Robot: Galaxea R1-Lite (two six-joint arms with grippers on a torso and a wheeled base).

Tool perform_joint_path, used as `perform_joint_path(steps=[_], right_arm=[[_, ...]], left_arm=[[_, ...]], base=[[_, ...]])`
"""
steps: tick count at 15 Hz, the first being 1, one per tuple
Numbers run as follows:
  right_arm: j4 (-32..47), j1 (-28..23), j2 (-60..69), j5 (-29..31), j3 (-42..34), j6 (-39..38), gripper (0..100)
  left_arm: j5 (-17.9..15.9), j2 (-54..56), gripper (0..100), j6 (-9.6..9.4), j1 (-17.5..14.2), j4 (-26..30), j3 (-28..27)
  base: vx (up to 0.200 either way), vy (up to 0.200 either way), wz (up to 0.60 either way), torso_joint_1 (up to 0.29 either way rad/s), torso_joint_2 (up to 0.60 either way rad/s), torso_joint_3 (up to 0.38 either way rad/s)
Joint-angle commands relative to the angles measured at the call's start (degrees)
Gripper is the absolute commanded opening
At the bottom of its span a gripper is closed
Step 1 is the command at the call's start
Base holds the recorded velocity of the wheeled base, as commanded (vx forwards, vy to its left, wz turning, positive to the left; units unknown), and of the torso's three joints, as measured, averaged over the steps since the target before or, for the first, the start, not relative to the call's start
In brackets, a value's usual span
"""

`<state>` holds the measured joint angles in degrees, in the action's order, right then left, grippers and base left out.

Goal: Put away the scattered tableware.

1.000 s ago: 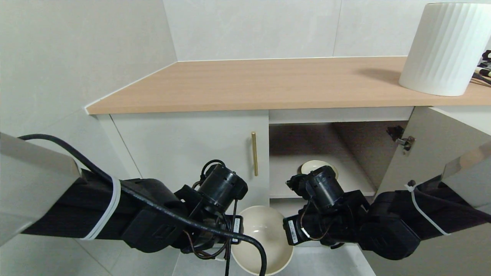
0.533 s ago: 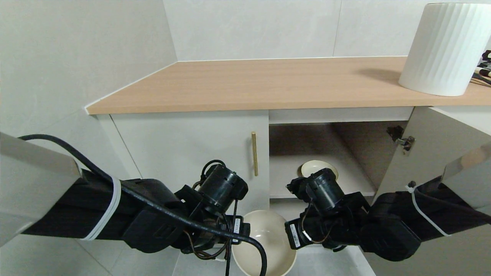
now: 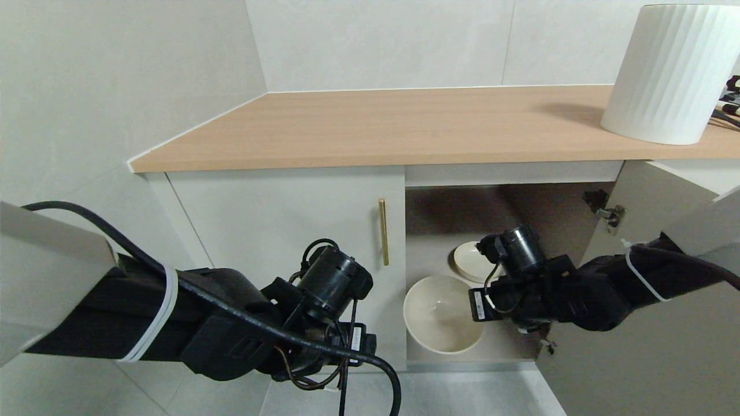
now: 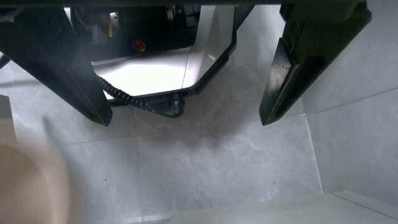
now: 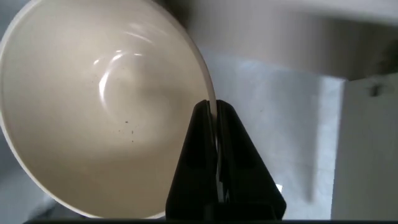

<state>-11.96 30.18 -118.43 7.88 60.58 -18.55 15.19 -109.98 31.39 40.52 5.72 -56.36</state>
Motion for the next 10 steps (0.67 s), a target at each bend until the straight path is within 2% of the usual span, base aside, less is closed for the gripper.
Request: perform_joint_path(steps=[1,3,10], right_arm=[[-0.1,-2.8,-2.7,1.2,3.0,-2.2,0],[-0.1,-4.1,-4.9,4.1,6.4,-6.6,0],[0.1,-8.4,-6.4,5.0,12.8,-14.6,0]], left_arm=[[0.1,0.0,100,-0.01,0.0,0.0,0.0],[0.0,0.0,100,0.07,0.0,0.0,0.0],[0.1,0.0,100,0.07,0.0,0.0,0.0]], base=[[0.0,0.0,0.0,0.0,0.0,0.0],[0.0,0.0,0.0,0.0,0.0,0.0],[0.0,0.0,0.0,0.0,0.0,0.0]])
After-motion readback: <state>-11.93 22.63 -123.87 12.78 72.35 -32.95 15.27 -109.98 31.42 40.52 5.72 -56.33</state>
